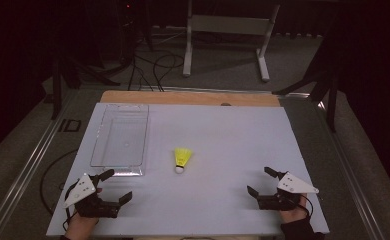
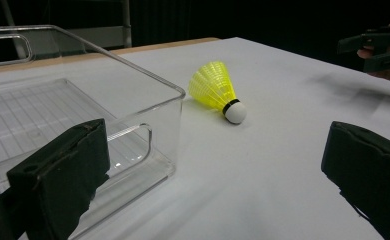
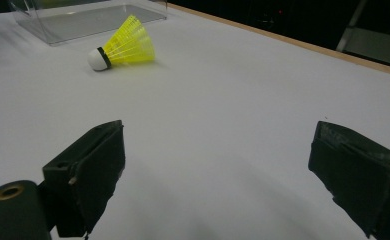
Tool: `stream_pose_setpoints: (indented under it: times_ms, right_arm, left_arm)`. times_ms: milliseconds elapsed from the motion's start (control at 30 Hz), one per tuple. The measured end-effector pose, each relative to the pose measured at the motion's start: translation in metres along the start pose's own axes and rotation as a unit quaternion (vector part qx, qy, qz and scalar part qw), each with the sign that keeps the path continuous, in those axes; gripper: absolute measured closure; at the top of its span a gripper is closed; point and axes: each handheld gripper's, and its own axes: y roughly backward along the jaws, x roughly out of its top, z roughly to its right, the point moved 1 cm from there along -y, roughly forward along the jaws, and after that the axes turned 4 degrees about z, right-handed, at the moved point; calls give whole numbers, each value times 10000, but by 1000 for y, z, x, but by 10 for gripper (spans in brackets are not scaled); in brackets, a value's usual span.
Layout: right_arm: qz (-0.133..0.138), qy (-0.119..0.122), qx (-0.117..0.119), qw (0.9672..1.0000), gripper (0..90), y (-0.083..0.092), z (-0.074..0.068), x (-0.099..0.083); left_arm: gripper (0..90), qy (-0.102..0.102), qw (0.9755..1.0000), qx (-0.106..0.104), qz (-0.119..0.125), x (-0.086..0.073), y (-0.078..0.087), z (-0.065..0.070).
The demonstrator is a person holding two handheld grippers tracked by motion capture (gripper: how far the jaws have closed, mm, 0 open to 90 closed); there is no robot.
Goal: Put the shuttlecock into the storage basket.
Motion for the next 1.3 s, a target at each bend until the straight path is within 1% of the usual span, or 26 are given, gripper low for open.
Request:
stream_pose_setpoints:
  times_ms: [100, 233, 267, 333, 367, 467, 533, 567, 600, 633, 667, 700, 767, 800, 833, 867, 900, 967, 1000, 1067, 1133, 1167, 1200, 1233, 1267, 1300]
  right_arm:
    - [9, 9, 3, 10000, 83, 0, 0, 0]
    - [4, 29, 13, 10000, 83, 0, -1, 1]
    - [12, 17, 21, 10000, 83, 0, -1, 1]
    - [4, 18, 18, 10000, 83, 0, -1, 2]
    - [4, 18, 18, 10000, 83, 0, -1, 2]
    - [-1, 18, 26, 10000, 83, -1, -1, 2]
    - [-10, 6, 47, 10000, 83, -1, -2, 2]
    - [-10, 6, 47, 10000, 83, -1, -2, 2]
    - [-21, 1, 69, 10000, 83, -1, -2, 2]
    - [-28, 5, 63, 10000, 83, -2, -2, 2]
    - [-26, 8, 67, 10000, 83, -2, -2, 2]
    - [-22, 6, 72, 10000, 83, -2, -2, 2]
    - [-23, 23, 60, 10000, 83, -2, -2, 2]
    - [-11, 24, 83, 10000, 83, -2, -2, 2]
    - [-11, 24, 83, 10000, 83, -2, -2, 2]
    - [-22, 6, 101, 9999, 83, -2, -3, 2]
    - [-21, -7, 111, 9999, 83, -3, -3, 2]
    - [-30, -8, 112, 9999, 83, -3, -3, 2]
    - [-37, -10, 117, 9999, 83, -3, -3, 2]
    - [-42, -7, 133, 9999, 83, -3, -3, 2]
    - [-40, -9, 136, 9999, 83, -3, -3, 2]
    - [-40, -9, 136, 9999, 83, -3, -3, 2]
    - [-9, 17, 125, 9999, 91, -3, -3, 3]
    - [-9, 17, 125, 9999, 91, -3, -3, 3]
    - [18, 36, 126, 9999, 91, -2, -3, 4]
    - [18, 36, 126, 9999, 91, -2, -3, 4]
  left_arm:
    - [1, 10, 10000, 1, -26, 1, 0, 0]
    - [0, 226, 9995, -36, -219, 6, 1, 2]
    - [0, 233, 9995, -17, -231, 7, 1, 2]
    - [0, 226, 9992, -55, -324, 11, 2, 2]
    - [0, 226, 9992, -55, -324, 11, 2, 2]
    - [0, 221, 9990, -51, -394, 18, 4, 3]
    - [0, 198, 9985, -45, -514, 22, 4, 4]
    - [0, 198, 9985, -45, -514, 22, 4, 4]
    - [0, 196, 9980, -58, -601, 25, 4, 3]
    - [0, 196, 9980, -58, -601, 25, 4, 3]
    - [0, 154, 9974, -55, -709, 28, 3, 4]
    - [0, 143, 9969, -117, -771, 30, 2, 3]
    - [0, 144, 9966, -152, -797, 31, 2, 3]
    - [0, 63, 9957, -149, -915, 35, 1, 4]
    - [0, 63, 9957, -149, -915, 35, 1, 4]
    - [0, -14, 9943, -172, -1053, 38, -1, 5]
    - [0, -19, 9934, -210, -1131, 39, -2, 6]
    - [0, -47, 9917, -241, -1263, 41, -4, 6]
    - [0, -54, 9912, -257, -1294, 41, -4, 7]
    - [0, -97, 9893, -315, -1424, 43, -6, 8]
    - [0, -136, 9858, -376, -1629, 44, -8, 10]
    - [0, -136, 9858, -376, -1629, 44, -8, 10]
    - [0, -138, 9829, -425, -1786, 45, -9, 11]
    - [0, -138, 9829, -425, -1786, 45, -9, 11]
    - [0, -191, 9809, -425, -1888, 47, -10, 12]
    - [0, -191, 9809, -425, -1888, 47, -10, 12]
